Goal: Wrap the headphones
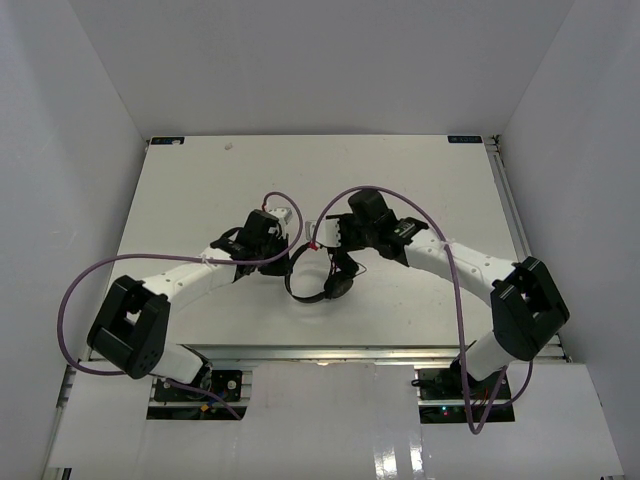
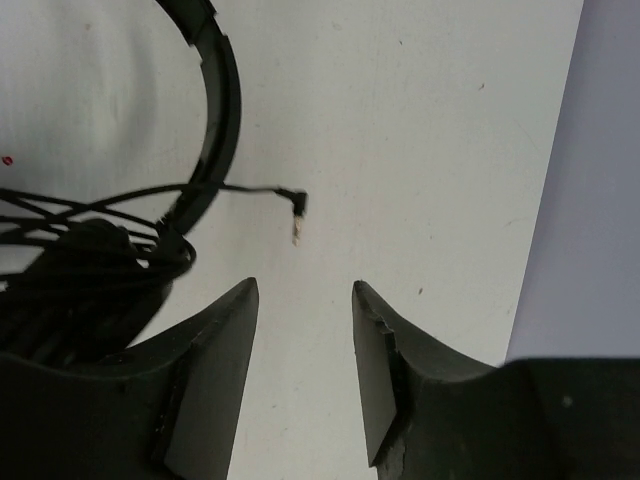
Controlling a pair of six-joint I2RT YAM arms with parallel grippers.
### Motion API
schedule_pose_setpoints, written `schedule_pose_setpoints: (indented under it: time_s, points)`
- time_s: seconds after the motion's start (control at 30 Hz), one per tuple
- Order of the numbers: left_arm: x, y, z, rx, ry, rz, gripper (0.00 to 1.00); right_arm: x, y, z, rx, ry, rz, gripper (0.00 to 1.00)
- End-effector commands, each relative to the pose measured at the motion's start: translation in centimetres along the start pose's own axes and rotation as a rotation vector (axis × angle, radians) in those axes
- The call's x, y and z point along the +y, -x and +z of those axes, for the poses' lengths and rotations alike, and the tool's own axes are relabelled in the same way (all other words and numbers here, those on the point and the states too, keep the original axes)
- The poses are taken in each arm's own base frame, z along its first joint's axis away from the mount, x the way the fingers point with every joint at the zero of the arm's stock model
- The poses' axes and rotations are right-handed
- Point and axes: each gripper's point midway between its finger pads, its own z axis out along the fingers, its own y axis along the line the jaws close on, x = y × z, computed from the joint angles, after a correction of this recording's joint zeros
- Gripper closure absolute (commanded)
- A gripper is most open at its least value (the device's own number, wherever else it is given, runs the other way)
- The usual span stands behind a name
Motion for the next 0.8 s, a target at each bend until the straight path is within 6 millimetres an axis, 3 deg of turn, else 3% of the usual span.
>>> schedule_pose_setpoints:
  time_s: [0.0,0.23,0.4,0.7,0.77]
  points:
    - [-0.2,3.2,-1.0,-0.073,0.008,-0.016,1.0,-1.9,-0.4,-0.7,-0.042,-0.047,0.041,0.42]
    - [1.1,4.2,-1.2,-0.07,0.078,-0.04,1.0,-3.1,-2.2,-2.4,-0.045,-0.094,0.223,0.38]
    - [3.7,5.3,-0.6,-0.066,0.186,-0.138,1.0,-3.1,-1.9,-6.1,-0.133,-0.131,0.468,0.28]
    - [6.9,8.4,2.0,-0.057,0.29,-0.23,1.0,1.1,-2.0,-11.5,-0.266,-0.138,0.643,0.02]
    - [7.0,8.8,2.5,-0.056,0.295,-0.232,0.94,1.8,-2.0,-12.4,-0.288,-0.146,0.681,0.06]
